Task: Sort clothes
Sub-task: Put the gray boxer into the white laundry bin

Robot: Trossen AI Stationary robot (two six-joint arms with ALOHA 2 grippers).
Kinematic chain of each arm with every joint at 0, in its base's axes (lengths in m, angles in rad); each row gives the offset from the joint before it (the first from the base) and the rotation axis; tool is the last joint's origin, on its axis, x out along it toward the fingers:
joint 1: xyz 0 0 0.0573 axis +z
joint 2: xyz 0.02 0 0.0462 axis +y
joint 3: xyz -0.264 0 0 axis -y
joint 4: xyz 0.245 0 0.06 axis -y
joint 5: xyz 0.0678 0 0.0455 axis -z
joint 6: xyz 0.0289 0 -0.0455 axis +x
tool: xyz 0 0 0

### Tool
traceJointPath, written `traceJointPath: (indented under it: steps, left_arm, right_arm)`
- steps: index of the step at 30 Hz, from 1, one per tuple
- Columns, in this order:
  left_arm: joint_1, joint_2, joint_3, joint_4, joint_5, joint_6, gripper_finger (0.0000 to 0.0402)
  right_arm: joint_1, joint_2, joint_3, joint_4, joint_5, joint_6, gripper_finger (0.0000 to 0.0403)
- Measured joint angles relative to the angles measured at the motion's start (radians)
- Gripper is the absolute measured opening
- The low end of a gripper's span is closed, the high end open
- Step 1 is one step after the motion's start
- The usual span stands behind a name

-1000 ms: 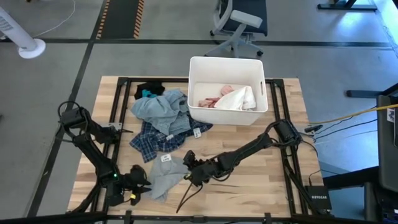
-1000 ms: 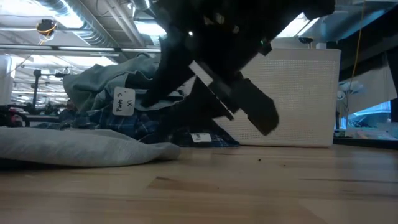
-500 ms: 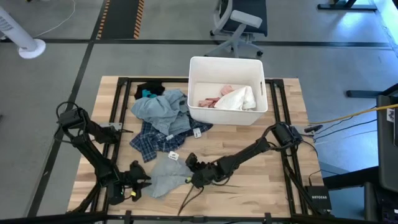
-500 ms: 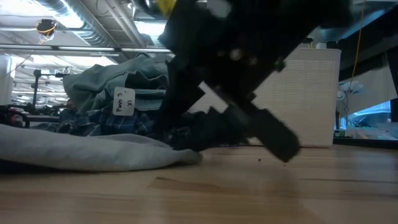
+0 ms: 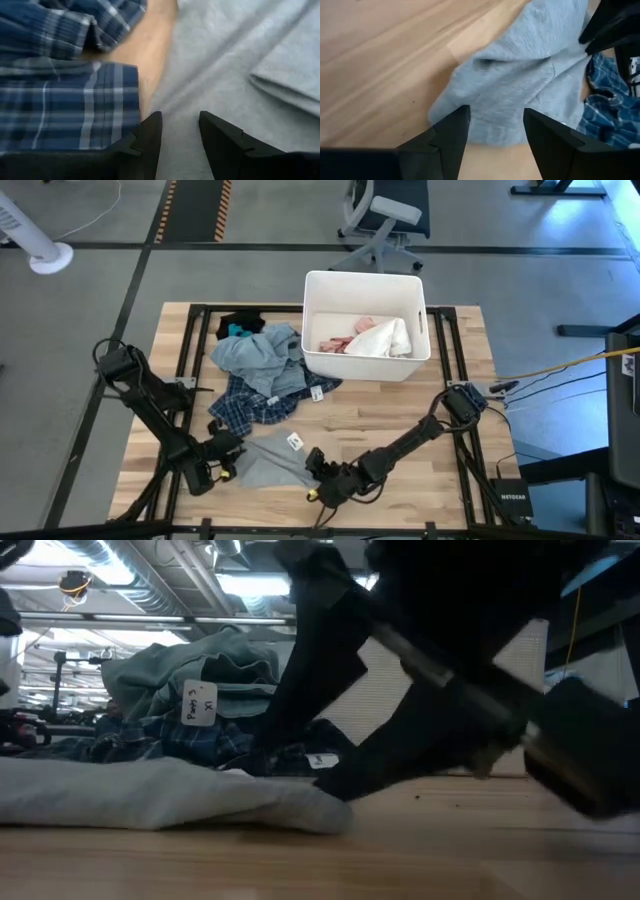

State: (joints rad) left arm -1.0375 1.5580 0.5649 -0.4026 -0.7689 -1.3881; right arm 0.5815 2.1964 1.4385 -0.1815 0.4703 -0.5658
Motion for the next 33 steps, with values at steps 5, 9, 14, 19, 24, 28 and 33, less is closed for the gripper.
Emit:
traceJointPath:
  steps: [5, 9, 14, 19, 24, 28, 33]
  left_arm:
    - [-0.027, -0.091, 0.09, 0.011, 0.004, 0.102, 0.0129]
    - [-0.063, -0.095, 0.13, 0.122, -0.003, 0.188, 0.0129]
    - [-0.078, -0.035, 0.128, 0.297, -0.009, 0.24, 0.0129]
    - [-0.074, 0.047, 0.128, 0.332, 0.004, 0.197, 0.0129]
    - [-0.074, 0.051, 0.128, 0.327, 0.003, 0.142, 0.0129]
    - [-0.064, 0.049, 0.129, 0.236, 0.001, 0.058, 0.0129]
    - [-0.053, 0.049, 0.128, 0.226, 0.002, 0.012, 0.0129]
  right_arm:
    - [0.002, -0.024, 0.054, -0.036, -0.018, -0.011, 0.0209]
    - [0.002, -0.023, 0.053, -0.034, -0.072, 0.044, 0.0209]
    - [0.014, -0.021, 0.049, -0.027, -0.102, 0.131, 0.0209]
    - [0.022, -0.007, 0.017, -0.034, -0.115, 0.2, 0.0209]
    - [0.023, -0.007, -0.002, -0.01, -0.092, 0.229, 0.0209]
    - [0.022, -0.007, -0.002, 0.015, -0.078, 0.224, 0.0209]
    - [0.021, -0.007, -0.003, 0.012, -0.078, 0.222, 0.0209]
